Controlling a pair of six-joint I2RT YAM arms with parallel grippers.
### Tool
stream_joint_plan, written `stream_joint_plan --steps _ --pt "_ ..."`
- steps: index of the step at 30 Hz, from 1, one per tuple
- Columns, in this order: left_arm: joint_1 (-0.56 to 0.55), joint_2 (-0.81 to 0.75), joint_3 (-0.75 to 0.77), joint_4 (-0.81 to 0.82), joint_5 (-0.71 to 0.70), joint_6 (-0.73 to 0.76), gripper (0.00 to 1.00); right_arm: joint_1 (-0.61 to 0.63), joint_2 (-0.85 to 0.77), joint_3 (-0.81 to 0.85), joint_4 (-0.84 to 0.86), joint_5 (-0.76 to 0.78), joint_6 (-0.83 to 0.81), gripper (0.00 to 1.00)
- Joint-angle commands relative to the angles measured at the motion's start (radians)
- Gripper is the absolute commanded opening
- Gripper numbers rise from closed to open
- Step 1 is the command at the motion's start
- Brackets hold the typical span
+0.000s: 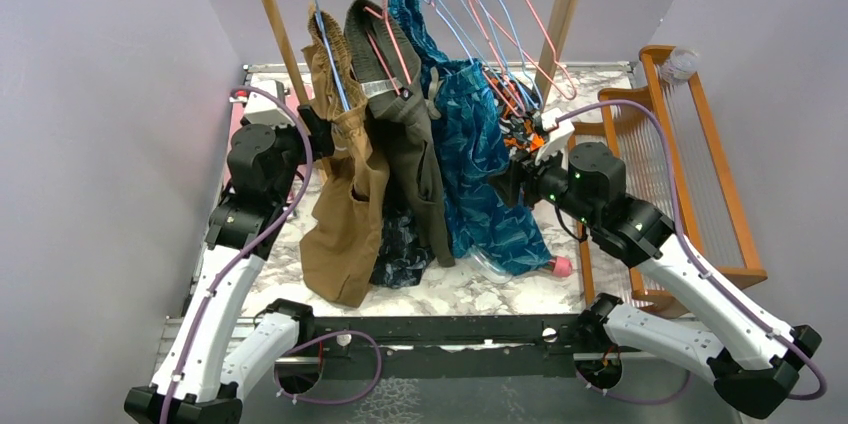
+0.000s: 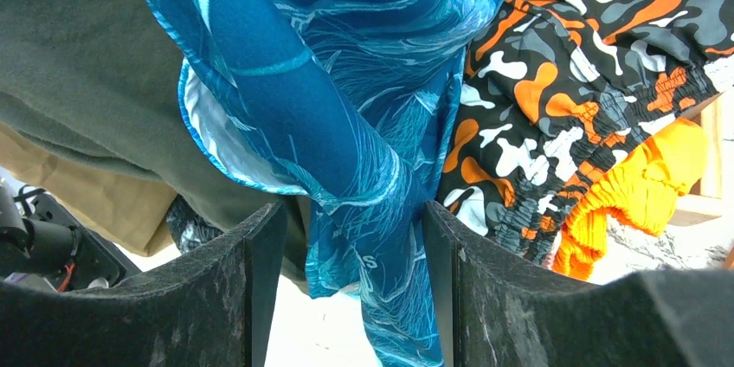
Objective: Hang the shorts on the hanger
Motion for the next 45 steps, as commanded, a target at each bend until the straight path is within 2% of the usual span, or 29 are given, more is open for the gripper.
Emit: stream_joint_plan --steps 1,4,7,13,17,21,30,35,39,42,45 --pt "-0.01 -0.026 0.115 -0.09 -0.022 -0.044 0.72 0.001 -0.021 -0.02 0.043 0.031 0.018 0.62" --pt "-0.024 -0.038 0.192 -0.148 -0.099 -0.077 0.73 0.002 -0.035 0.005 0.014 0.037 0.01 0.62" --pt "-0.033 -0.07 0.206 -0.161 -0.137 -0.102 0.74 0.002 -0.053 0.056 -0.039 -0.01 -0.015 0.62" --pt "-0.036 -0.104 0.106 -0.158 -0.177 -0.092 0.73 0.002 -0.092 0.156 -0.138 -0.275 -0.04 0.6" --pt "-0.036 -0.115 0.034 -0.141 -0.173 -0.094 0.73 0.002 -0.099 0.15 -0.114 -0.469 -0.001 0.57" --pt "-0.036 -0.114 -0.047 -0.108 -0.189 -0.079 0.72 0.002 -0.061 0.105 -0.049 -0.501 0.04 0.52" --pt "-0.036 -0.151 -0.141 -0.086 -0.23 -0.054 0.71 0.003 0.051 0.036 0.131 -0.412 0.096 0.44" --pt "-0.036 -0.17 -0.191 -0.078 -0.261 -0.035 0.71 0.004 0.14 -0.019 0.235 -0.31 0.115 0.42" --pt "-0.036 -0.177 -0.24 -0.056 -0.271 -0.032 0.7 0.005 0.228 -0.041 0.318 -0.119 0.139 0.43" --pt "-0.036 -0.179 -0.267 -0.041 -0.282 -0.022 0.7 0.005 0.302 -0.028 0.346 0.098 0.183 0.47" --pt "-0.036 -0.173 -0.284 -0.028 -0.303 -0.007 0.7 -0.001 0.361 0.005 0.362 0.249 0.221 0.51"
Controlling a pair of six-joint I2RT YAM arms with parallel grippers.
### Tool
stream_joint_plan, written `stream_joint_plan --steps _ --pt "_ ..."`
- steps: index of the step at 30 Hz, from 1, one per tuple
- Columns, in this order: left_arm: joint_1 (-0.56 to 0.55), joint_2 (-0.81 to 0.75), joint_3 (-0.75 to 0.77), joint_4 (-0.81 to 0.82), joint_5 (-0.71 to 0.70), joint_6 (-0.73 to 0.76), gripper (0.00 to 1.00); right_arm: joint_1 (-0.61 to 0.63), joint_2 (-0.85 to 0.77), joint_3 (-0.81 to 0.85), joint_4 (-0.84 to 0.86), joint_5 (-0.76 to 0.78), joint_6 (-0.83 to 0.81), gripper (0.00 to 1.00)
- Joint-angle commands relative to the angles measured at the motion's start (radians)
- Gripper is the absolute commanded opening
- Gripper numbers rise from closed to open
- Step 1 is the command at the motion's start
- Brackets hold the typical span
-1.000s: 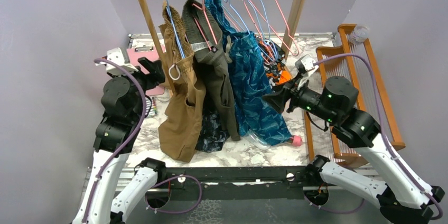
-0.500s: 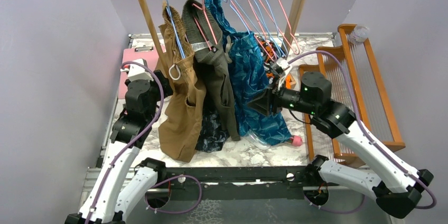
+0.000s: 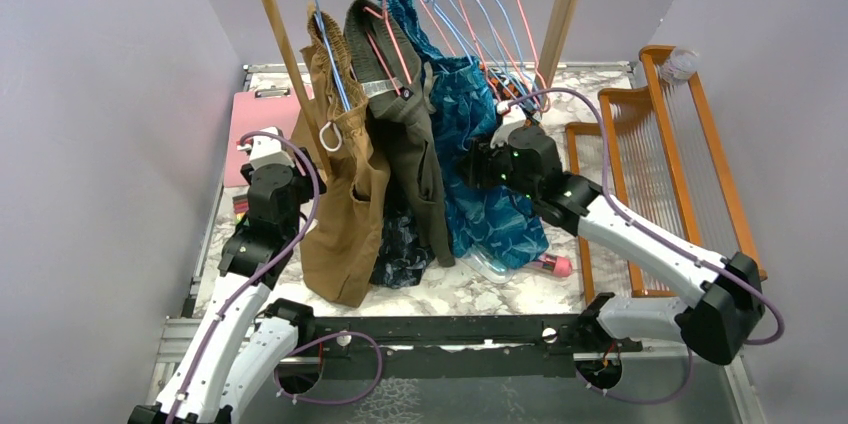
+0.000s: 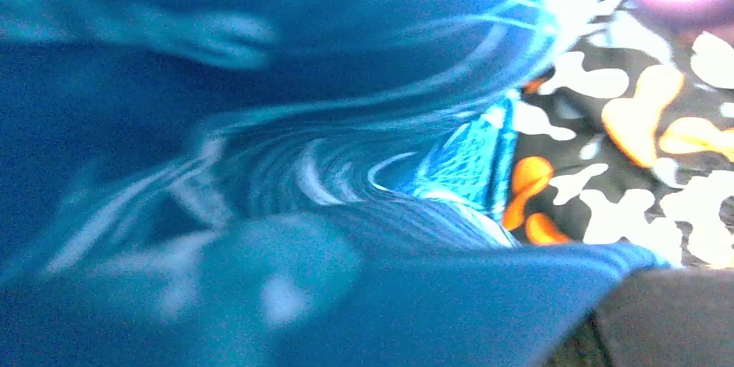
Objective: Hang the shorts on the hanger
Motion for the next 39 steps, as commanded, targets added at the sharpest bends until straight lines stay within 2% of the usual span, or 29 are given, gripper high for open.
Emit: stream_joint_plan --steps 1,8,14,20,25,29,32,35,39 --pt "-0.002 -0.003 -0.02 0.054 -0.063 0.035 0.7 -0.005 0.071 0.049 0.094 0.332 0.076 0.53" --pt "-0.003 -0.001 -0.041 0.065 -0.097 0.07 0.7 -0.05 0.139 0.098 0.135 0.432 0.116 0.56" --pt "-0.015 -0.023 -0.081 0.082 -0.122 0.083 0.7 -0.104 0.076 0.051 0.138 0.462 0.116 0.58" --pt "-0.022 -0.017 -0.088 0.104 -0.123 0.09 0.7 -0.104 -0.067 -0.027 0.067 0.289 0.093 0.59" --pt "-0.022 -0.019 -0.095 0.109 -0.119 0.085 0.7 -0.104 -0.205 -0.073 -0.018 0.052 0.017 0.59" --pt "-0.022 -0.024 -0.098 0.109 -0.116 0.08 0.7 -0.103 -0.31 -0.133 0.032 -0.227 -0.021 0.58" --pt "-0.022 -0.024 -0.1 0.109 -0.113 0.076 0.7 -0.103 -0.306 -0.159 0.097 -0.374 0.003 0.56" --pt "-0.022 -0.024 -0.101 0.109 -0.105 0.072 0.7 -0.082 -0.255 -0.15 0.126 -0.382 0.013 0.53" --pt "-0.021 -0.028 -0.103 0.107 -0.103 0.072 0.7 0.04 -0.196 -0.129 0.168 -0.226 -0.034 0.53"
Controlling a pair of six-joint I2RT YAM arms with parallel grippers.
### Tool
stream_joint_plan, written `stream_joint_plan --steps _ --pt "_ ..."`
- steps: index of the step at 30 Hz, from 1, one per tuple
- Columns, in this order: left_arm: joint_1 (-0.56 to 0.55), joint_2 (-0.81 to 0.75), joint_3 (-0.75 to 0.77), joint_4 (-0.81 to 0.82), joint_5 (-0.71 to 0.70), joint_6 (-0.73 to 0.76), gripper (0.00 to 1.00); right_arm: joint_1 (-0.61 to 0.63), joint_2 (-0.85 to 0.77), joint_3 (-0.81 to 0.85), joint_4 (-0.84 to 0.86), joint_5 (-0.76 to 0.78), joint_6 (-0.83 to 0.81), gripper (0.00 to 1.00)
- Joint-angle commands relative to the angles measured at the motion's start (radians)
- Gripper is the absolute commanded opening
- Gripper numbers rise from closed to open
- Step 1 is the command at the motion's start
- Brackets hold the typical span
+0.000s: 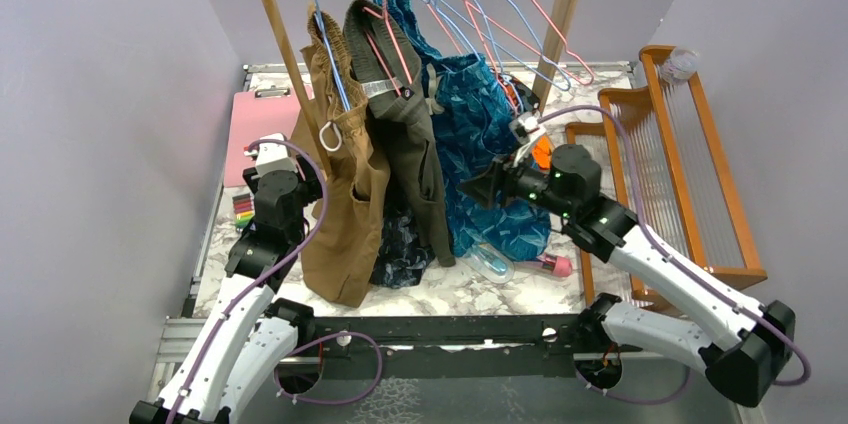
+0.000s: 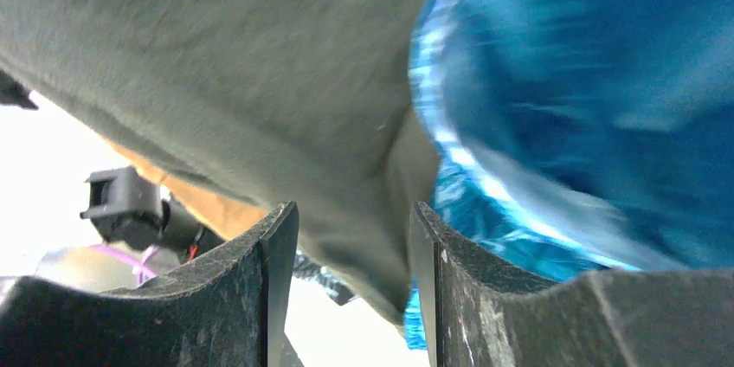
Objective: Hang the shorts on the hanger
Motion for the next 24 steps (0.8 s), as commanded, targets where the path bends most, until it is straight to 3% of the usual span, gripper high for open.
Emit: stream_joint_plan --steps 1,5,11,15,17,21,24 --pt "-0.003 -0.019 -0.007 0.021 -0.007 -0.002 0.7 0.125 0.059 0.017 0.093 0.086 -0.051 0.53" --pt "-0.003 -0.023 -0.009 0.019 -0.007 -0.002 0.7 0.174 0.127 0.027 0.175 0.269 -0.033 0.53" --pt "-0.004 -0.028 -0.01 0.021 -0.014 0.004 0.7 0.176 0.203 -0.015 0.432 0.514 -0.077 0.51" --pt "-0.007 -0.029 -0.012 0.021 -0.018 0.007 0.7 0.176 0.26 0.019 0.501 0.587 -0.13 0.5" --pt "-0.007 -0.028 -0.012 0.02 -0.018 0.007 0.7 0.176 0.265 0.032 0.504 0.559 -0.153 0.5" --pt "-0.008 -0.025 -0.013 0.019 -0.018 0.007 0.71 0.176 0.228 0.019 0.493 0.297 -0.198 0.55" --pt "-0.008 -0.019 -0.016 0.027 -0.016 0.007 0.71 0.176 0.164 -0.011 0.463 0.183 -0.182 0.56"
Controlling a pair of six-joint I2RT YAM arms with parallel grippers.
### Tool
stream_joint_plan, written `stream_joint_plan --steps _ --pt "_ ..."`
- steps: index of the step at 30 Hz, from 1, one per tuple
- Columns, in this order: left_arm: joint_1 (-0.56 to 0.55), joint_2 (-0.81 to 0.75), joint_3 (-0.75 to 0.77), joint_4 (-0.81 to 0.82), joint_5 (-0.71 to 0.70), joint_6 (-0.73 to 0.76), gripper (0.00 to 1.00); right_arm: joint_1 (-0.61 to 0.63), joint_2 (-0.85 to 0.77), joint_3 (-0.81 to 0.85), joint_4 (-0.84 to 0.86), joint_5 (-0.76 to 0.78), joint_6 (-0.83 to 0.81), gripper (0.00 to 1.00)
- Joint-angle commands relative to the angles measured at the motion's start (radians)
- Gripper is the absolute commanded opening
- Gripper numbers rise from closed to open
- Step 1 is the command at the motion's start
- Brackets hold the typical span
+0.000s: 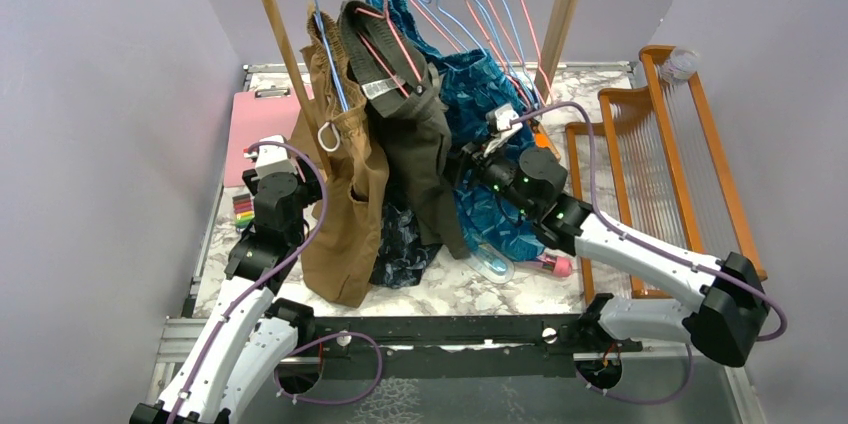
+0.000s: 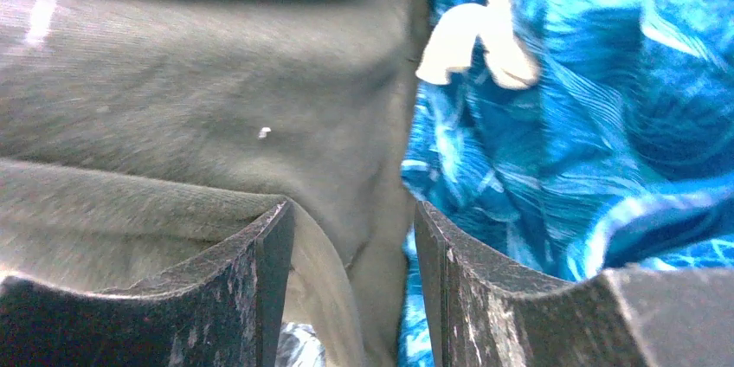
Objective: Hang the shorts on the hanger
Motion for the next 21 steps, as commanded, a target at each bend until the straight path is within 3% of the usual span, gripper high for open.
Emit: stream_joint_plan --steps 1,5,10,21 --pt "-0.007 -0.001 -0.006 0.03 -0.013 0.007 0.71 0.004 -0.109 -0.018 0.016 -0.22 -0.03 0.57" --pt "-0.007 0.002 -0.008 0.036 -0.01 0.01 0.71 0.004 -0.234 -0.022 -0.101 -0.27 -0.07 0.59" --pt "-0.007 0.006 -0.009 0.045 -0.004 0.01 0.71 0.004 -0.359 0.051 -0.229 -0.196 -0.105 0.61" --pt "-0.007 0.007 -0.008 0.036 -0.008 0.012 0.71 0.004 -0.171 0.456 -0.46 -0.232 -0.044 0.67"
